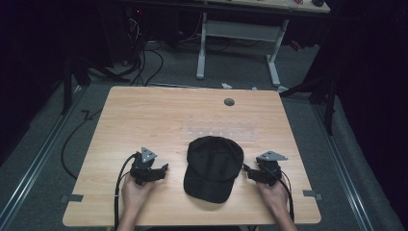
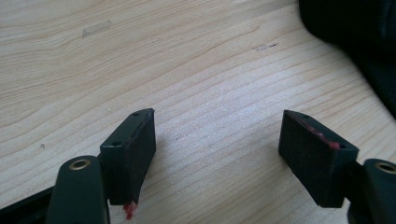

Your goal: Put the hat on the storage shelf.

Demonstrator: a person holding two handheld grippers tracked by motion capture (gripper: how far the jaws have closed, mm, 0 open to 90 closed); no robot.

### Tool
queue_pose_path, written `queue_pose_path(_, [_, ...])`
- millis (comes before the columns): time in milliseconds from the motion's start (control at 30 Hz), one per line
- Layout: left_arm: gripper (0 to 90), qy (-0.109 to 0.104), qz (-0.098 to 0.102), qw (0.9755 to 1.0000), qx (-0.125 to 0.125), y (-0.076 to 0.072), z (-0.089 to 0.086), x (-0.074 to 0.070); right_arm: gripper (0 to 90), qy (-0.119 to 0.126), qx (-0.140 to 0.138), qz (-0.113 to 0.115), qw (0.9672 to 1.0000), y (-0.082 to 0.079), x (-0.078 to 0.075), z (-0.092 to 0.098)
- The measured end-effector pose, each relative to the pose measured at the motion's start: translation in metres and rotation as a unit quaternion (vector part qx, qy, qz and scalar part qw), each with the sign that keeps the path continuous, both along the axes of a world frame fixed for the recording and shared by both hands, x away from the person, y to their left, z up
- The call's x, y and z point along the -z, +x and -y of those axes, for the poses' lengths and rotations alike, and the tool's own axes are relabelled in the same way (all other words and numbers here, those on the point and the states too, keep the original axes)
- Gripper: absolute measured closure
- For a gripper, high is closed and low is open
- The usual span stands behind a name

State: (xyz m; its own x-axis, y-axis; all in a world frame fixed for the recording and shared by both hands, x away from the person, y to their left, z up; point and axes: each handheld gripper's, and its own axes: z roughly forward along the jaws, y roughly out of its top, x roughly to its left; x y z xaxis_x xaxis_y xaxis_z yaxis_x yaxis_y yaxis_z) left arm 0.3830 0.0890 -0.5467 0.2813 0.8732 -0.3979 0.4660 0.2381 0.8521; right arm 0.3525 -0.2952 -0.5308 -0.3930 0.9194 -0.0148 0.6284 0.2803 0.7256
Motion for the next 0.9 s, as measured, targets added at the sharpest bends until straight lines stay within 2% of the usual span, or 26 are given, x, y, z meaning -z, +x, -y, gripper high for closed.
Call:
queue_pose_path(367, [27.7,-0.001,-0.001,1.0000,0.000,0.000,0.000,0.000,36.3,0.000,0.000,0.000,1.0000,0.000,0.000,0.000])
queue_pose_path(500, [27.6,0.001,0.000,1.0000,0.000,0.000,0.000,0.000,42.9,0.001,0.005,0.001,1.0000,-0.001,-0.001,0.001])
queue_pose_path(633, [27.6,-0.002,-0.001,1.0000,-0.001,0.000,0.000,0.000,45.5,0.014,0.013,-0.016,0.9997,-0.002,-0.004,0.005])
queue_pose_path(700, [27.7,-0.002,-0.002,1.0000,0.000,0.000,-0.001,0.000,45.9,0.012,0.016,-0.022,0.9996,-0.006,-0.007,0.007])
queue_pose_path(900, [27.6,-0.002,-0.002,1.0000,0.000,0.000,-0.001,0.000,47.4,0.016,0.015,-0.014,0.9997,-0.011,-0.011,0.009])
